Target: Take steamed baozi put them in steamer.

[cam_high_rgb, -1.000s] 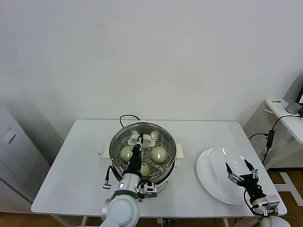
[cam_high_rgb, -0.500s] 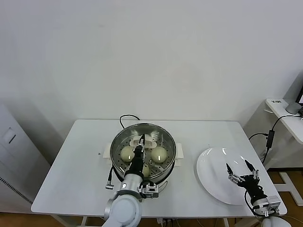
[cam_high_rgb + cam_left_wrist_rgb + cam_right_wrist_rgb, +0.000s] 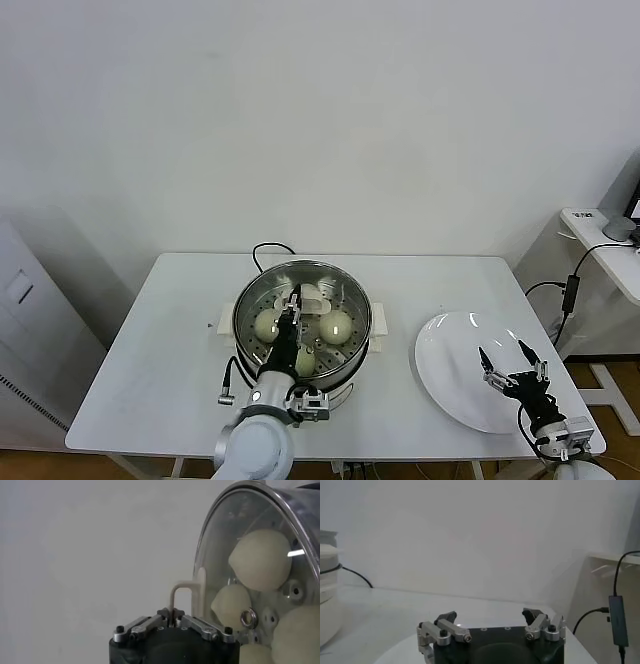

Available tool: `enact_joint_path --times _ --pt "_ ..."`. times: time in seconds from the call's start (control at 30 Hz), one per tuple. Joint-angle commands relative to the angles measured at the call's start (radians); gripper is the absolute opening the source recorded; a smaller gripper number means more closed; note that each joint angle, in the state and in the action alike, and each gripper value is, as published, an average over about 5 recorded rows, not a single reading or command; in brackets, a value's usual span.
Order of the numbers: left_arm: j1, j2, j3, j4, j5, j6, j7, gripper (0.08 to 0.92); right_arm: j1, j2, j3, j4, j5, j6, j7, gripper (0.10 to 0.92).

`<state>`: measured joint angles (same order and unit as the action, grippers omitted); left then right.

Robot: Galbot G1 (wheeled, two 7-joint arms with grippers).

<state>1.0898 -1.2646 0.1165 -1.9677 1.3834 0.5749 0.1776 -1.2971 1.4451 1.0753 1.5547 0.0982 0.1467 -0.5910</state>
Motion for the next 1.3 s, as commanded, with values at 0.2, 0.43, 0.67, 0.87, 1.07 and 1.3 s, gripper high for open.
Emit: enact_joint_path --times 0.2,0.43,0.67,0.87,1.07,1.3 --pt "0.141 0.151 -0.239 -0.335 -0.827 -0.247 0.104 0.482 -0.002 0.01 0.002 -0.015 0.0 0.012 -0.01 0.823" --pt "0.114 0.121 -0.454 -0.336 -1.639 -0.334 0.067 0.69 -0.014 0.008 0.012 -0.003 0.008 0.006 -0.036 0.823" --pt "0.177 0.116 -0.706 -0.273 -1.943 -0.285 -0.065 0.818 -0.028 -0.006 0.006 0.022 0.018 -0.004 0.008 0.823" --pt "0.211 0.147 -0.8 -0.14 -1.9 -0.293 -0.118 0.823 -0.036 -0.009 0.009 0.034 0.027 -0.012 0.047 0.823" --pt "0.223 0.175 -0.828 -0.02 -1.829 -0.308 -0.117 0.823 -0.038 0.005 0.006 0.054 0.039 -0.024 0.068 0.823" --pt "0.251 0.168 -0.796 0.045 -1.797 -0.311 -0.132 0.823 -0.036 0.012 -0.002 0.068 0.041 -0.042 0.078 0.823"
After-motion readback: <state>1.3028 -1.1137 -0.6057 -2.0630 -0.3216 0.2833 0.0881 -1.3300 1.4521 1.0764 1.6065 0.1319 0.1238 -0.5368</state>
